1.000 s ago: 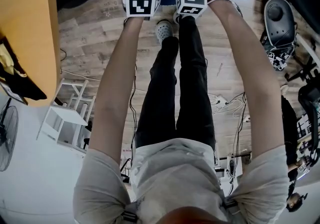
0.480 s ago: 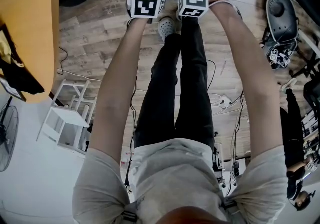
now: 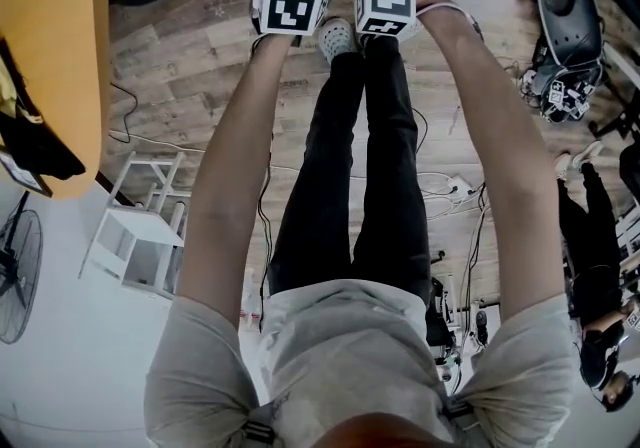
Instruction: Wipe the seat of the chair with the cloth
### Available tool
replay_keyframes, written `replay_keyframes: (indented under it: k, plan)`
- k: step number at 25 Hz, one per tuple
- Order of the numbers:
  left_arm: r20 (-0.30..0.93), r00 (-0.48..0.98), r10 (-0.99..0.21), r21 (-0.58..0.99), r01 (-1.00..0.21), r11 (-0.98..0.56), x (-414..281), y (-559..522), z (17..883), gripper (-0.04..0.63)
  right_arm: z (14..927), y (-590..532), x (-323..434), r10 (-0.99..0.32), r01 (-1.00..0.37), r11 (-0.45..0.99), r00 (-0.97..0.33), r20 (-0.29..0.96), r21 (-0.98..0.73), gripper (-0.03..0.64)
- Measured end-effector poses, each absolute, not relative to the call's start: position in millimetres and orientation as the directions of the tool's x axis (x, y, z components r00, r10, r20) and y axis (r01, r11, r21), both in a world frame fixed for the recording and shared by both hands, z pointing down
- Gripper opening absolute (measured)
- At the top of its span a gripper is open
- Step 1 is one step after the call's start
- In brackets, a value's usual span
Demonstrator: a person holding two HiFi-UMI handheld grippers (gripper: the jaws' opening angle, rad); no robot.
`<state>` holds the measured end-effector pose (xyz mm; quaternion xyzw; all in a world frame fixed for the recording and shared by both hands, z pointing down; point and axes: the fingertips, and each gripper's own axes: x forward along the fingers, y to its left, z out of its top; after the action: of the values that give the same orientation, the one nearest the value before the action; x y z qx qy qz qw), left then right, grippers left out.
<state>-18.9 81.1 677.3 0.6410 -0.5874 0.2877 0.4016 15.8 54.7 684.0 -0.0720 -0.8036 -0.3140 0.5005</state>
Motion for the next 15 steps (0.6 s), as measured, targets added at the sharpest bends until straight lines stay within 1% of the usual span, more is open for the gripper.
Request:
replay_keyframes:
  k: [7,9,13,15]
  plan:
    - [0.834,0.153,-0.53,0.208,-0.977,0.044,-16,97,678,0.026,682,78,22,-0.177,0.388,0.836,-0.479,0.86,0.388,0.05]
    - [0.834,0.181,-0.52,0.233,-0.972,0.035,-9,103,677,0.028,681,89,31,-0.145,0.376,0.864,-0.451,0.881,0.335,0.051]
    - [0.835,0.227,-0.502,0.268,-0.963,0.01,4,119,666,0.028,670,123,61,-0.029,0.344,0.922,-0.399,0.917,0.178,0.052]
    - [0.832,0.231,-0.504,0.271,-0.963,0.007,10,128,654,0.028,657,136,79,-0.001,0.252,0.961,-0.407,0.913,0.113,0.052]
